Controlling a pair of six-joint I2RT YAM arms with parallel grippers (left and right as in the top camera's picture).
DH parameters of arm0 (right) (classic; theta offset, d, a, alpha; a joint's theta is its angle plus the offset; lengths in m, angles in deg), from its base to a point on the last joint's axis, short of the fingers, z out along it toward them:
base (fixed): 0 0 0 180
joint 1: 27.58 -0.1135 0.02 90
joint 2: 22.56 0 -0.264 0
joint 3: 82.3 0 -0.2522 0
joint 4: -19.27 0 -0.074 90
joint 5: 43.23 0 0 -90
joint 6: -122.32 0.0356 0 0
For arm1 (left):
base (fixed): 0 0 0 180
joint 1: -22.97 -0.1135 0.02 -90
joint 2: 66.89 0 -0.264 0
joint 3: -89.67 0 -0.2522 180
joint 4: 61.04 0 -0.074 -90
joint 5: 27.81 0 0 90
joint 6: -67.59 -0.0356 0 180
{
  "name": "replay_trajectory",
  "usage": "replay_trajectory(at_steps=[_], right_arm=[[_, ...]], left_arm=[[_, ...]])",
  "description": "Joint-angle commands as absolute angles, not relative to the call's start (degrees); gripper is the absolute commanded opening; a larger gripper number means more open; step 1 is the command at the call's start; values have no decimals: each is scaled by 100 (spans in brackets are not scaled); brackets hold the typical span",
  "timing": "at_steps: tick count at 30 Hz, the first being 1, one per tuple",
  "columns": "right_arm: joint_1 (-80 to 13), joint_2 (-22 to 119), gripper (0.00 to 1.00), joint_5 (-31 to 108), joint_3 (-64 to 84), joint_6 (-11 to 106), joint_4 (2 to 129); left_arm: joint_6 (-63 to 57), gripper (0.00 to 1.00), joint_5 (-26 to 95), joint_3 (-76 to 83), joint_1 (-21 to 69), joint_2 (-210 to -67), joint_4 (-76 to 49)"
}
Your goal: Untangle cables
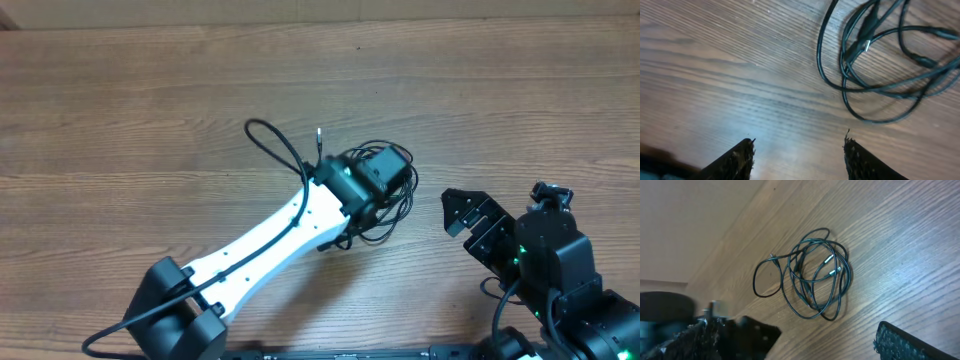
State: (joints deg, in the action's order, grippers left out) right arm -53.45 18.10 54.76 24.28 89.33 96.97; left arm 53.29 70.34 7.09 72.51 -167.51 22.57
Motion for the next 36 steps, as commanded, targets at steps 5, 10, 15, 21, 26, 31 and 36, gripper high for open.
replay_trajectory(at_steps=[5, 10, 15, 21, 26, 31, 36], right_arm=[[-5323, 1786, 100, 5572, 2441, 8951, 9675], [-5323, 1786, 100, 5572, 2441, 8951, 9673], [-5323, 1786, 100, 5572, 2441, 8951, 9675], [-5323, 1786, 100, 5637, 2441, 8953, 9673], [-5323, 1786, 100, 5659, 2441, 8953, 9671], [-5323, 1786, 100, 5657, 2441, 8953, 9671], [-5323, 1786, 100, 5657, 2441, 8953, 9671]], left_arm=[[5943, 56, 7464, -394, 7065, -16689, 821], [5860, 59, 7449, -775, 7069, -16689, -130], [5862, 59, 7525, -1063, 7023, -16689, -447], [5895, 63, 7619, -1363, 6977, -16689, -748], [5882, 61, 7632, -1653, 6982, -16692, -1437], [5884, 44, 7810, -1802, 6982, -16720, -1734], [5882, 46, 7823, -1809, 6982, -17008, -1734]])
